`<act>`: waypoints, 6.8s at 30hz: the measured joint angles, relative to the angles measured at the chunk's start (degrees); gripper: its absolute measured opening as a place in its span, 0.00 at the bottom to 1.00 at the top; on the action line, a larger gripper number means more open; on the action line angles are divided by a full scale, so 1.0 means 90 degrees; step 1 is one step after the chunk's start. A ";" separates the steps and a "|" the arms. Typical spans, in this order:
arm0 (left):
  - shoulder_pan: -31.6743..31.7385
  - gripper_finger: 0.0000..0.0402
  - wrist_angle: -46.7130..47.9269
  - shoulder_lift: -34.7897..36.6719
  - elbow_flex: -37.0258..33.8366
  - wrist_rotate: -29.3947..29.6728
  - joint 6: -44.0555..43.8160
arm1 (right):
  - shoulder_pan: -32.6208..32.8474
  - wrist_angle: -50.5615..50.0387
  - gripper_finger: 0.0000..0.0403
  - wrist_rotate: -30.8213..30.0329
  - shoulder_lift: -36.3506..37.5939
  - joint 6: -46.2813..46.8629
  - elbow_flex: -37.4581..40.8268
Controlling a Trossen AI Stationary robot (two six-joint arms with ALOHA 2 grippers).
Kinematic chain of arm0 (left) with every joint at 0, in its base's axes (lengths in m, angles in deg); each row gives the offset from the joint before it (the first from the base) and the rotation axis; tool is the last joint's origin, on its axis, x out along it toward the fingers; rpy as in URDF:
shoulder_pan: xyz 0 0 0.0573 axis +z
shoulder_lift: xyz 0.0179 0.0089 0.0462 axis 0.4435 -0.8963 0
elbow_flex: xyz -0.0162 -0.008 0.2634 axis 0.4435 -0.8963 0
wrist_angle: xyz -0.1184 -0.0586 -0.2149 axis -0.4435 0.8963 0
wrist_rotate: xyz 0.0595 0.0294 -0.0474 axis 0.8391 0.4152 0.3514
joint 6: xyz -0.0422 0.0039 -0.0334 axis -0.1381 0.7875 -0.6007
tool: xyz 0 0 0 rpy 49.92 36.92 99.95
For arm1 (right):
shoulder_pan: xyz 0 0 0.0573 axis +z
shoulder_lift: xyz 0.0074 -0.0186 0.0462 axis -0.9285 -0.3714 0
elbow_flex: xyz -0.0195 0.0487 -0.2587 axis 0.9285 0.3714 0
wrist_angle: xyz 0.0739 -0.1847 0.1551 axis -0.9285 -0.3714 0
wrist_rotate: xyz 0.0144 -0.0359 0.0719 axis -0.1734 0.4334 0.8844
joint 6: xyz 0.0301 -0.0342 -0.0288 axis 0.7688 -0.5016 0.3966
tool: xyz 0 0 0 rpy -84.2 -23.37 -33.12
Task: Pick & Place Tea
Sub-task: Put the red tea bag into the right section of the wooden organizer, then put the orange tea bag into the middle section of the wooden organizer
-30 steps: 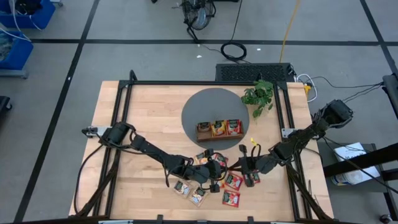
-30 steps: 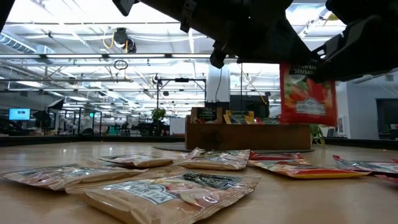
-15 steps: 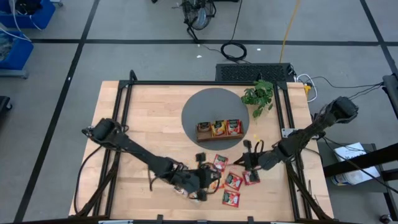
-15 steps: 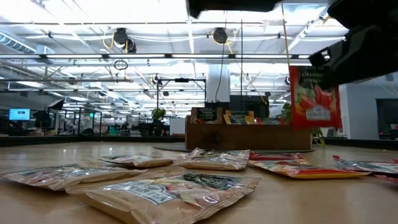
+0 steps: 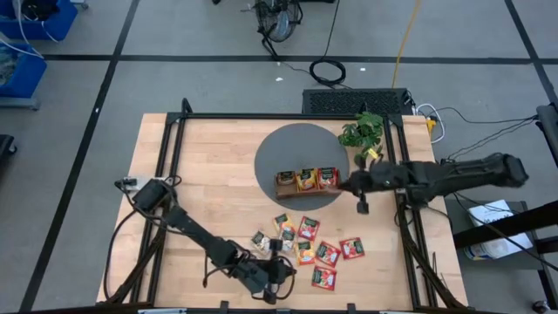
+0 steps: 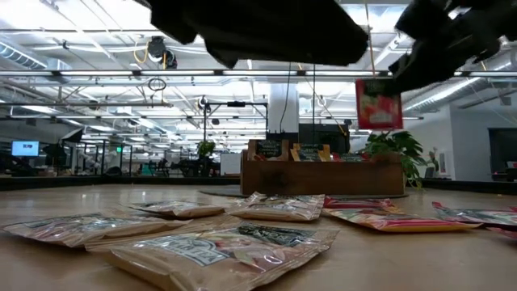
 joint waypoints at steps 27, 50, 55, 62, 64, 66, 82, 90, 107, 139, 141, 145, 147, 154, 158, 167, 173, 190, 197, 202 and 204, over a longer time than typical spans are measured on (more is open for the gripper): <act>0.0050 0.01 0.0409 -0.0045 0.0010 -0.0276 -0.0144 | -0.1940 0.1455 0.00 0.0796 -0.1817 -0.0469 0.0315; 0.0038 0.06 0.0376 -0.0045 0.0011 -0.0274 -0.0154 | -0.1935 0.3000 0.26 0.0585 -0.1703 -0.0287 0.1217; 0.0038 0.11 0.0410 -0.0042 0.0012 -0.0271 -0.0172 | -0.1910 0.3393 0.32 0.0591 -0.1402 -0.0220 0.1217; 0.0045 0.13 0.0417 -0.0037 0.0012 -0.0271 -0.0269 | -0.0965 0.3449 0.31 0.0936 -0.1101 0.0001 0.1217; 0.0069 0.12 0.0415 -0.0037 0.0012 -0.0271 -0.0281 | -0.0440 0.3335 0.28 0.0723 -0.1156 0.0005 0.1217; 0.0101 0.11 0.0415 -0.0037 0.0012 -0.0270 -0.0376 | 0.0096 0.3305 0.24 0.0381 -0.1275 0.0121 0.1217; 0.0871 0.01 0.1565 0.0145 0.0017 -0.0274 -0.3003 | 0.3014 0.4635 0.04 -0.0727 -0.3097 0.0484 0.1216; 0.0830 0.15 0.1912 0.0530 0.0017 -0.0210 -0.2903 | 0.3282 0.5795 0.04 -0.0744 -0.4324 0.0164 0.1217; 0.0943 0.29 0.1428 0.0256 0.0015 -0.0580 -0.3345 | 0.3366 0.7286 0.04 -0.0561 -0.4920 0.0716 0.1214; 0.1355 0.29 -0.0020 -0.0664 0.0024 -0.1628 -0.3169 | 0.3520 0.6013 0.04 -0.0054 -0.7258 0.1012 -0.1244; 0.1404 0.29 -0.0032 -0.0664 0.0027 -0.1793 -0.3066 | 0.3517 0.5659 0.04 -0.0321 -0.7270 0.1041 -0.1337; 0.1463 0.29 0.0087 -0.0664 0.0027 -0.1921 -0.2818 | 0.3496 0.5380 0.04 -0.0438 -0.7259 0.1148 -0.1341; 0.1463 0.29 0.0115 -0.0655 0.0027 -0.1935 -0.2775 | 0.3493 0.5312 0.04 -0.0436 -0.7258 0.1187 -0.1341; 0.1439 0.32 0.0672 -0.0302 0.0272 -0.1875 -0.2127 | 0.3485 0.5131 0.04 -0.0433 -0.7254 0.1220 -0.1269; 0.1456 0.42 0.1394 -0.0067 0.0390 -0.1509 -0.2111 | 0.3407 0.5111 0.04 -0.0392 -0.7254 0.1474 -0.1081; 0.1992 0.67 0.2034 0.0001 0.0386 -0.2207 -0.2151 | 0.3343 0.5587 0.04 -0.0364 -0.7264 0.1549 -0.0745; 0.2279 0.72 0.2076 0.0001 0.0491 -0.2516 -0.1660 | 0.3338 0.5585 0.04 -0.0341 -0.7266 0.1475 -0.0729; 0.2337 0.60 0.2040 -0.0285 0.0495 -0.3042 -0.1549 | 0.3338 0.5607 0.04 -0.0352 -0.7274 0.1325 -0.0719; 0.2244 0.60 0.1973 -0.0360 0.0493 -0.3082 -0.1666 | 0.3335 0.5661 0.04 -0.0364 -0.7277 0.1263 -0.0719; 0.2184 0.59 0.1676 -0.0393 0.0503 -0.3086 -0.1699 | 0.3330 0.5689 0.04 -0.0368 -0.7278 0.1255 -0.0719; 0.2187 0.59 0.1755 -0.0418 0.0492 -0.3083 -0.1732 | 0.3330 0.5687 0.04 -0.0370 -0.7278 0.1255 -0.0719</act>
